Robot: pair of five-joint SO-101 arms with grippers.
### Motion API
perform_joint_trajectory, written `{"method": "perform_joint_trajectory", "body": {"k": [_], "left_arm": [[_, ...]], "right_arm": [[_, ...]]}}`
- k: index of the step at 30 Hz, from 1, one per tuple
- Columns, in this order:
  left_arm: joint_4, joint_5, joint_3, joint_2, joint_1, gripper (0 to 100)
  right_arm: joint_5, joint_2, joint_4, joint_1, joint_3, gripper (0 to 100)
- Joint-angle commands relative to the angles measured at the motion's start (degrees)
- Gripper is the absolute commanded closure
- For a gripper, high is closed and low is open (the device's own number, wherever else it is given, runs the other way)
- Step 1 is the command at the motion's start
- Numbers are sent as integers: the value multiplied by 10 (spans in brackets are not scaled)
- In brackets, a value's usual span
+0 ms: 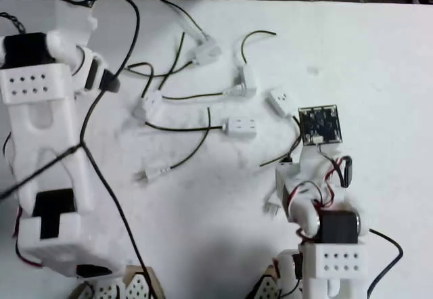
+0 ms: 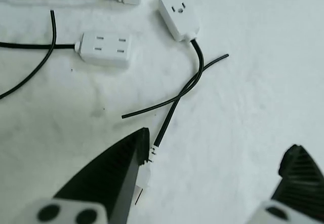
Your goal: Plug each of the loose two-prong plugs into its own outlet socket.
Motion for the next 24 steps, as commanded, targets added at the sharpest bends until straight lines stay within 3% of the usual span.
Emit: {"method": "perform_joint_trajectory", "body": {"k": [1,6,12,17,24], "left_arm": [[14,1,4,-80,-1,726],[-18,-19,142,-167,23,726],[-122,-31,364,-312,59,725],[-159,-131,539,-364,106,724],[-256,-229,694,-324,145,722]], "right_arm": [[-4,62,3,1,-25,605],[-5,122,3,2,-43,605],[-6,130,2,3,-44,605],[-6,130,2,4,-43,605],[-6,132,1,2,-41,605]]}}
